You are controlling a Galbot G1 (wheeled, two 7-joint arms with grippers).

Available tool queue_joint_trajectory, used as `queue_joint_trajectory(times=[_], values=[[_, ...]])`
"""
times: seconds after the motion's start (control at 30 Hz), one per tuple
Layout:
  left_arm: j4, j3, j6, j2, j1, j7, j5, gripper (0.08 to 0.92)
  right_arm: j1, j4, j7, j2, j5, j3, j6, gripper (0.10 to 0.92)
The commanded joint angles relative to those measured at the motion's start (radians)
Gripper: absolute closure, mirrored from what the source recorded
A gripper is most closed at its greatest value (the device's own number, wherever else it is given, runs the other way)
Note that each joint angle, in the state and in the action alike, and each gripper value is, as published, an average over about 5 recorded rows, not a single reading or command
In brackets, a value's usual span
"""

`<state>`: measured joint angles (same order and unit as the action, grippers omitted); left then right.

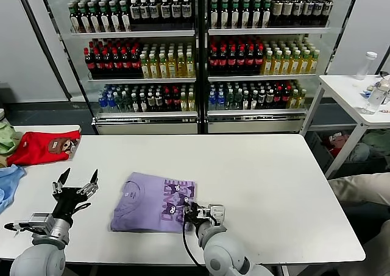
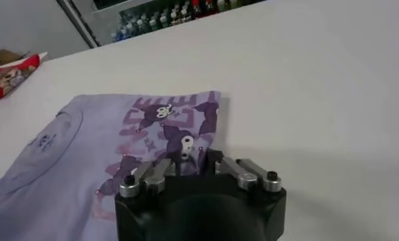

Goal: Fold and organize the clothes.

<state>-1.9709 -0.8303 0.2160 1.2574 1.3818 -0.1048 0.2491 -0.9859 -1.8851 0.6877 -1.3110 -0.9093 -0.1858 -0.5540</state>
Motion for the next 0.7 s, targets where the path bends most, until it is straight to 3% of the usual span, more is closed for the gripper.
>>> queue_joint_trajectory(times=[0.03, 0.23, 0.33, 0.57, 0.7], values=[[0.006, -0.003, -0.009, 0.003, 0.001, 0.0, -0.003, 0.177, 0.02, 0.007, -0.026, -0.004, 0.025, 0.024, 0.015, 0.739], [0.013, -0.006, -0.027, 0.005, -0.001, -0.004, -0.004, 0.177, 0.023, -0.112, -0.097, 0.135, 0.132, 0.113, -0.02, 0.889], [0.015, -0.001, -0.03, 0.01, -0.008, -0.007, -0.005, 0.177, -0.001, -0.153, -0.135, 0.199, 0.16, 0.149, -0.025, 0.91], [0.02, 0.016, -0.034, 0.027, -0.018, -0.009, -0.019, 0.177, -0.066, -0.168, -0.219, 0.183, 0.304, 0.137, -0.024, 0.892], [0.022, 0.01, -0.062, 0.025, -0.008, -0.017, -0.021, 0.177, -0.091, -0.234, -0.243, 0.22, 0.36, 0.191, -0.024, 0.811]])
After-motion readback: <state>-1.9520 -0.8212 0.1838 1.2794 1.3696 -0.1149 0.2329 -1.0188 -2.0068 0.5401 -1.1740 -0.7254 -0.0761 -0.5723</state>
